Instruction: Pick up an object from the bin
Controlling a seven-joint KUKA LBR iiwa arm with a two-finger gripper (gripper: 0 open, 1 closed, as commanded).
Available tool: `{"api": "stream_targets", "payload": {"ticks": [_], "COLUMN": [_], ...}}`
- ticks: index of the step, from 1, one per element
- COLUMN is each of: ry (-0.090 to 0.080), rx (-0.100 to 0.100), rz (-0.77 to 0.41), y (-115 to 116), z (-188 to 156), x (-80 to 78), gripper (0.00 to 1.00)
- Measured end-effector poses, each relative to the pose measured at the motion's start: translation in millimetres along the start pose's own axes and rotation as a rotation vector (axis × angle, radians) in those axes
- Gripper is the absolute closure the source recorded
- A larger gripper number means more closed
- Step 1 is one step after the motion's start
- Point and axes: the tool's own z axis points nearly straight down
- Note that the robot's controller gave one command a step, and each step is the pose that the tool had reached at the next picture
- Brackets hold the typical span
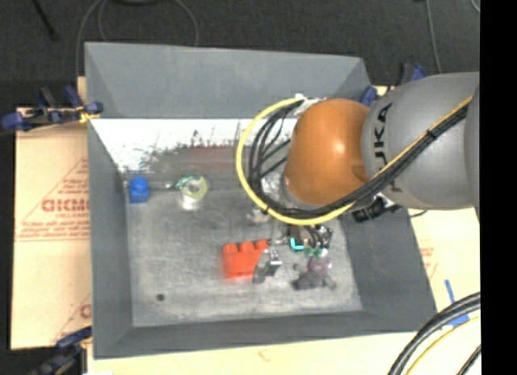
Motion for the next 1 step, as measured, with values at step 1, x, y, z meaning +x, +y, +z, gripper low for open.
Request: {"api": "stream_targets", "payload": {"ticks": [1], "ry": [-0.007], "rx": [-0.001], "rz": [0.397], "y": [14.0], "z": [81.6], "x": [-6.8], "gripper": [0.0]}}
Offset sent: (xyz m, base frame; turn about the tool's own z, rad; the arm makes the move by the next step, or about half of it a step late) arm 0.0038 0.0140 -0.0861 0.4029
